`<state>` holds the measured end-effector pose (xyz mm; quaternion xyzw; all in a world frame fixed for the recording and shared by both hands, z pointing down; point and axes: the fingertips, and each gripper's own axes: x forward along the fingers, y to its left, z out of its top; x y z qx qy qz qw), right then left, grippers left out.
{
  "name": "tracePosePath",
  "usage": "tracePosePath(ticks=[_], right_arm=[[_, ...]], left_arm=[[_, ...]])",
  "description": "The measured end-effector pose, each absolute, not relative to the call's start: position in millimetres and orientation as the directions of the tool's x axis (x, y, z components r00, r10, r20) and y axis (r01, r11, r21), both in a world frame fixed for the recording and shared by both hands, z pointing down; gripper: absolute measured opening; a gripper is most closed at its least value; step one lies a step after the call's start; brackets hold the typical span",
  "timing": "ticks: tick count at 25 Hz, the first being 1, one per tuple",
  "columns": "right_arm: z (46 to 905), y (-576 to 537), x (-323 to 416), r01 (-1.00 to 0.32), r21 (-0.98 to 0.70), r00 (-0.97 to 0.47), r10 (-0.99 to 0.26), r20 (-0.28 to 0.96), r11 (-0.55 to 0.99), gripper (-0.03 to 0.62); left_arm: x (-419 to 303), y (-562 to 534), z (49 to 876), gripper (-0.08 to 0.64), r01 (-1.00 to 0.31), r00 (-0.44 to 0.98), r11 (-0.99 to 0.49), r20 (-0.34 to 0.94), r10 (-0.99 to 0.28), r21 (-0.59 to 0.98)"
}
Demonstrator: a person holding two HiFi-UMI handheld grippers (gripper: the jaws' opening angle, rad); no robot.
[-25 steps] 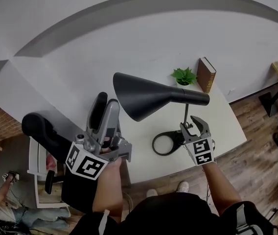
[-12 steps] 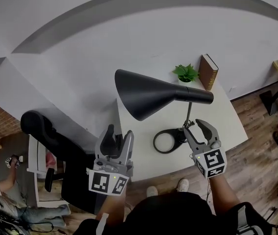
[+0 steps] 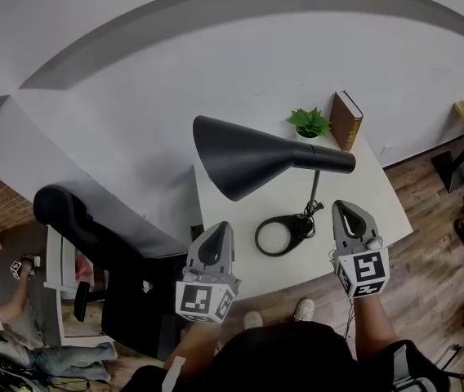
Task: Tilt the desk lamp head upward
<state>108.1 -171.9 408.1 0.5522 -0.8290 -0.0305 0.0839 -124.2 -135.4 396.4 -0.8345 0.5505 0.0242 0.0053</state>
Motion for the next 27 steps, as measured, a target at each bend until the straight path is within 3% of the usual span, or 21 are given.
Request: tracePosePath(ticks=[27], right_arm=[[405.5,-162.6,100.3,-0.912,0.122,-0.384,-0.920,0.079,0.391,0.000]], left_arm=[[-109.6,-131.0,393.1,0.008,-0.898,0.439,-0.440,-0.057,-0.897,0.014]])
